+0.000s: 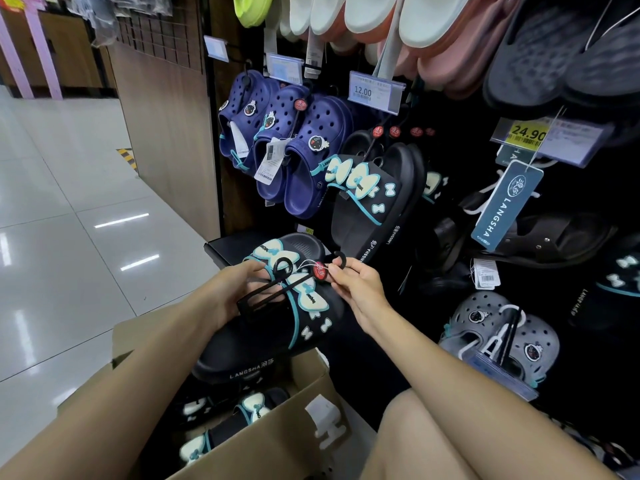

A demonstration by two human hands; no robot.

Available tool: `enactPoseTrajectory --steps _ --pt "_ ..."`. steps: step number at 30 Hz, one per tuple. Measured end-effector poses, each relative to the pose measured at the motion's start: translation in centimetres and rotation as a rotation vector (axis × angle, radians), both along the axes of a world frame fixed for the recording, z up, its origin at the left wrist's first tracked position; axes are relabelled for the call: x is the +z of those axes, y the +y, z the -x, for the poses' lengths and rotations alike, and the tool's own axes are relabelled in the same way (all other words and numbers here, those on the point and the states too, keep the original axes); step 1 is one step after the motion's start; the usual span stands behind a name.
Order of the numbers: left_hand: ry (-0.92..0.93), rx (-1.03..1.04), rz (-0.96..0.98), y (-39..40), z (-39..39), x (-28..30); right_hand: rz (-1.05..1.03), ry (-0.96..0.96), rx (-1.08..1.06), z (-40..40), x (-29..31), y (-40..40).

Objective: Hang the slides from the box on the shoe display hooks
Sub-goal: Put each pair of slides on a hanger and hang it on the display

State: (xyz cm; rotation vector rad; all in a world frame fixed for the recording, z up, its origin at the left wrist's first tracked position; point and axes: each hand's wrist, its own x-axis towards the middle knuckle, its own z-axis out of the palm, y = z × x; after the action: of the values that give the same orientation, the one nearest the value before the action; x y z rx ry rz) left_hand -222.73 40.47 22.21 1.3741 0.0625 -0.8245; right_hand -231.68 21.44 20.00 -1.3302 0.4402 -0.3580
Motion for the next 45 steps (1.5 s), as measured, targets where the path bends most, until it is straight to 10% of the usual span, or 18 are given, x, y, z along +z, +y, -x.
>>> enactPoseTrajectory --steps 16,45 --pt "-0.030 0.021 0.080 -0.1 1.0 0.9 -0.150 -0.011 -0.043 -0.6 0.0 0.3" --pt "-0.291 0.199 -0.014 0.2 0.3 -1.1 0.301 0.115 0.171 -0.4 -0.1 1.7"
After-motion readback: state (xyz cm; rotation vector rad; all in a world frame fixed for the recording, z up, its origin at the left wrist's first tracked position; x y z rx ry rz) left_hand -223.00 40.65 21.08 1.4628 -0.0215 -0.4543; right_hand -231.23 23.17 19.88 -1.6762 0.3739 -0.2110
